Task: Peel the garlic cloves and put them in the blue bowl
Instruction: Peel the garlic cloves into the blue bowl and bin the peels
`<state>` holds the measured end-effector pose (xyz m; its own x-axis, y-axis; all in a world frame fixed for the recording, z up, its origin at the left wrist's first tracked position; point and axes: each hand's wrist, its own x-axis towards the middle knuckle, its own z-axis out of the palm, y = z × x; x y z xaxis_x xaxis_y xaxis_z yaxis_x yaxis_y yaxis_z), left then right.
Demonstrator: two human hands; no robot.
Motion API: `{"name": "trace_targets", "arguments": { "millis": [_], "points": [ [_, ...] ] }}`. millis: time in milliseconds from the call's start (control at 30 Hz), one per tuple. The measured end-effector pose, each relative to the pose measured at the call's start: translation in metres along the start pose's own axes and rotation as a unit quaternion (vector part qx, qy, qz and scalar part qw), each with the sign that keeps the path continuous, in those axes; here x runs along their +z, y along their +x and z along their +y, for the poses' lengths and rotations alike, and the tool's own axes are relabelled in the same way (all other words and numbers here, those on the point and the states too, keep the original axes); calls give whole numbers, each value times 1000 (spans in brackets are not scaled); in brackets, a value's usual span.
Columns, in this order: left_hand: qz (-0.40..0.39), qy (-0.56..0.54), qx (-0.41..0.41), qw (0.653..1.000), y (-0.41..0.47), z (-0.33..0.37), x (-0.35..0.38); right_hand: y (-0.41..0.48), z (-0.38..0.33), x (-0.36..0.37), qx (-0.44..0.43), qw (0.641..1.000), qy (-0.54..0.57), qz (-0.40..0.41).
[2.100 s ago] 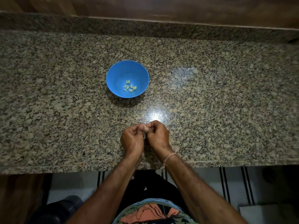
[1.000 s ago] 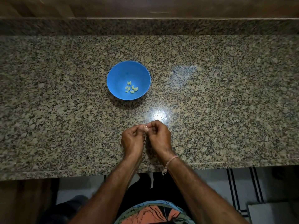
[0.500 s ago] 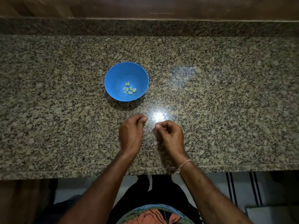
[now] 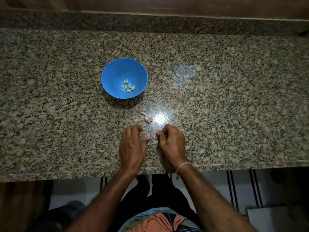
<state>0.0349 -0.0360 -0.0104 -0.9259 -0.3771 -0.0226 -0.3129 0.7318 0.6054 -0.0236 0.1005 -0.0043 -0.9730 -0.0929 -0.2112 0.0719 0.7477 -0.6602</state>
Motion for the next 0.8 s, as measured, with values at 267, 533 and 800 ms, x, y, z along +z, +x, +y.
{"name": "trace_targets", "arguments": {
  "millis": [267,533,800],
  "points": [
    [-24,10,-2,1000,0,1,0,-7,-5,5,-18,999,-41,30],
    [-119,-358,-210,902,8,22,-5,-12,-7,-29,199,825,506,-156],
    [-175,-467,-306,811,10,25,-20,-18,-18,-29,210,792,560,-122]
  ]
}}
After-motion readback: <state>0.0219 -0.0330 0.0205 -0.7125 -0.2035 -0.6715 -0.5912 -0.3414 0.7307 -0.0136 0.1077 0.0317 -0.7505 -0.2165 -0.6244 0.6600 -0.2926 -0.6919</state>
